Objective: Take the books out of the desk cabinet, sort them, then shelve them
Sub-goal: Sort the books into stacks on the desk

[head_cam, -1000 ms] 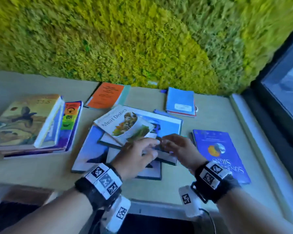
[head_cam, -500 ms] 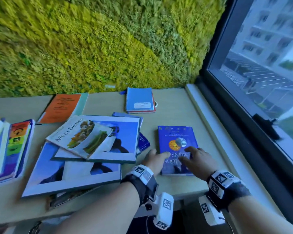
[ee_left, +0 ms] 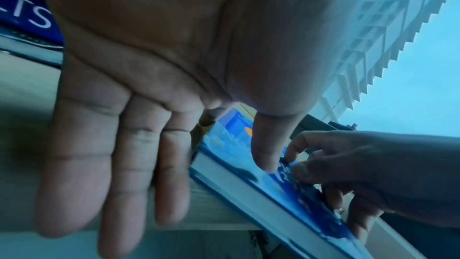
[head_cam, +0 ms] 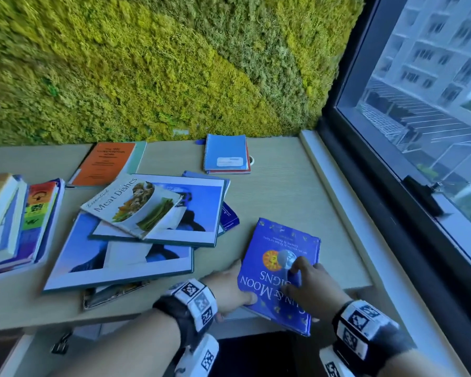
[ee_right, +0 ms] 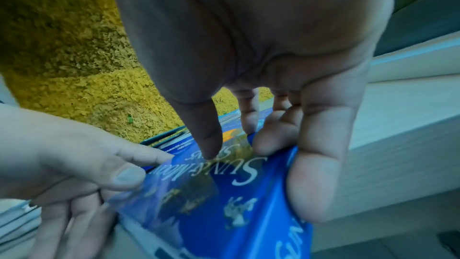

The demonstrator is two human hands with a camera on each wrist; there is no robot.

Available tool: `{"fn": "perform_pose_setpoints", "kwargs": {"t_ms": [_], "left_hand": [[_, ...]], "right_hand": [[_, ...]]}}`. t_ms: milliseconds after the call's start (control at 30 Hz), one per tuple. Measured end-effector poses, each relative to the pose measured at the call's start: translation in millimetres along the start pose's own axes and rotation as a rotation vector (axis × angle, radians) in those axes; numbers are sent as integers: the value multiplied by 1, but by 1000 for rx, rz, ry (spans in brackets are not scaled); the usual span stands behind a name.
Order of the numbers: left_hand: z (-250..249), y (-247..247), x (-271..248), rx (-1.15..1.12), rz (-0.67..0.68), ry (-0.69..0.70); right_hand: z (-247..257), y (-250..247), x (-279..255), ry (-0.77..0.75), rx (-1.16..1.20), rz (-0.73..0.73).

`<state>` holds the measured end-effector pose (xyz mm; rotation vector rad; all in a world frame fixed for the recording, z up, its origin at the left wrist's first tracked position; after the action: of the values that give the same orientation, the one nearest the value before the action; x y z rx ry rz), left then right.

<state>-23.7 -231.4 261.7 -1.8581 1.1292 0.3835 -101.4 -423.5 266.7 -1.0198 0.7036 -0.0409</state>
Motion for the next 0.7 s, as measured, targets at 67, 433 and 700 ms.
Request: {"fn": "perform_pose_setpoints", "kwargs": {"t_ms": [67, 433, 700], "left_hand": [[4, 3, -4, -87, -3, -13], [31, 38, -23, -1039, 153, -48], [10, 18, -17, -836, -433, 230]], "right_hand": [[5, 4, -3, -13, 5, 9], [9, 6, -17, -32, 223, 112], [34, -18, -28, -156, -391, 157]]}}
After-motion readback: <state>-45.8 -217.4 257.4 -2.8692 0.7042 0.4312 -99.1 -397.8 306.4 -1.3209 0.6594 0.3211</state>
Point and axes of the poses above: each hand's wrist, its own x-axis towards the middle knuckle, its own y-axis out of the palm, z = x × y, the point moved 6 cm from there along x, towards the middle knuckle, and after that the axes turned 2 degrees about z, right-handed, at the moved point
